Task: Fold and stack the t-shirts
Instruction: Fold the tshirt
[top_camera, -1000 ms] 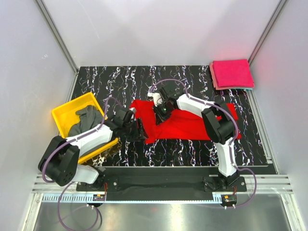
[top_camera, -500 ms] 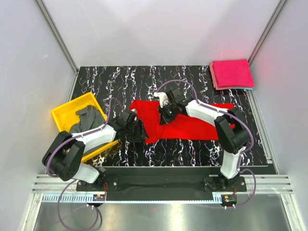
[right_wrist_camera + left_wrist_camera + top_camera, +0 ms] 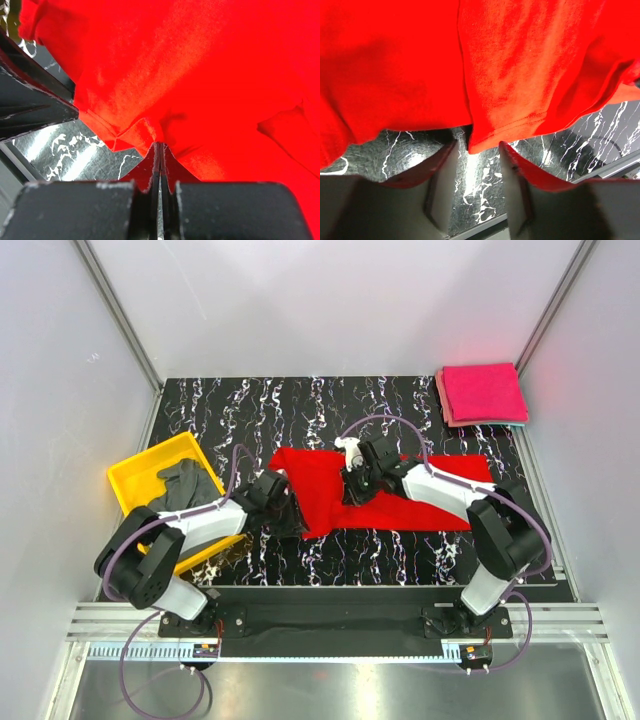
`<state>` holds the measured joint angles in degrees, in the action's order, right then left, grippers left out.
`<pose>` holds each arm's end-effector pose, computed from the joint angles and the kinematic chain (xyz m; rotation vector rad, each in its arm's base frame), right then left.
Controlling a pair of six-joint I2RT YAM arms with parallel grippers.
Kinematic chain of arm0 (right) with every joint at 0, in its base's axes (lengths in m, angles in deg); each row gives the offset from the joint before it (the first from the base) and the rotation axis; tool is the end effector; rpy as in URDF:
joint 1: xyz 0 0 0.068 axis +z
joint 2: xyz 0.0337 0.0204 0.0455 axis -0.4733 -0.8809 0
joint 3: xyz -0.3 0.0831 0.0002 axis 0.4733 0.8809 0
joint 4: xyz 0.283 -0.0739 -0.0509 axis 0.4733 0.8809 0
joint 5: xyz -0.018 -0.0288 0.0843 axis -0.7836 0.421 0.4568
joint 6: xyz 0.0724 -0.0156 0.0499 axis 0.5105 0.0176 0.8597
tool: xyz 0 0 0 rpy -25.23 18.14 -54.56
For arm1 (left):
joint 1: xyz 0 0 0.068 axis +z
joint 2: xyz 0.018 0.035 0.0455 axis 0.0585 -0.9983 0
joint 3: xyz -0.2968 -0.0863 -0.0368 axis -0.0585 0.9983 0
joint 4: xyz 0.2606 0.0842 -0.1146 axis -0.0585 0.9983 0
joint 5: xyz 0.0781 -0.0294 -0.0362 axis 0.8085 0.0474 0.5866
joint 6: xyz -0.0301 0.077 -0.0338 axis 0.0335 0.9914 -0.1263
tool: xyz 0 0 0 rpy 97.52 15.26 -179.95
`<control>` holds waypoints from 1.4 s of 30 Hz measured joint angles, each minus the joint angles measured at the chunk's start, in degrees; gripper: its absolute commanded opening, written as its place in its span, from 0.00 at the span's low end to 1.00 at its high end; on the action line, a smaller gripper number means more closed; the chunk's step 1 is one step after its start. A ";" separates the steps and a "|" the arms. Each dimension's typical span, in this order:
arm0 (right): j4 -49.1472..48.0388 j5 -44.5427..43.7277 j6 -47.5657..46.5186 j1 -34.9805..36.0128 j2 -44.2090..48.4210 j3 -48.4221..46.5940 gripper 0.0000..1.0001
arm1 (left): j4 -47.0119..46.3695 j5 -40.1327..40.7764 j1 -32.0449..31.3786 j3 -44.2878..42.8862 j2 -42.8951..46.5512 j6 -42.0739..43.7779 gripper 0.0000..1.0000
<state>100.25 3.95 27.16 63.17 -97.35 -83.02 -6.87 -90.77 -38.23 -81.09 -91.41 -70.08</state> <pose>0.3249 0.2584 0.1776 -0.8693 2.3761 0.6711 0.2489 -0.1899 0.1268 -0.2751 2.7320 -0.7089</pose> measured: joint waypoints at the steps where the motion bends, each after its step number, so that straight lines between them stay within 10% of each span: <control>1: -0.22 -0.04 0.20 0.00 0.42 0.33 0.00 | -0.11 0.00 -0.09 0.00 -0.20 -0.20 0.35; 7: -1.84 -0.42 1.92 0.00 1.99 1.64 0.00 | -1.11 -0.02 -0.50 -0.07 -0.50 -0.92 0.00; 42: -7.17 -8.37 12.79 0.00 9.35 12.04 0.00 | 14.67 11.06 -7.91 -7.32 4.20 -6.56 0.00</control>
<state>93.08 -4.42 39.95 63.17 -87.99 -70.98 7.80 -79.71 -46.14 -88.41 -87.22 -76.64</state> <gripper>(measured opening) 0.011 0.009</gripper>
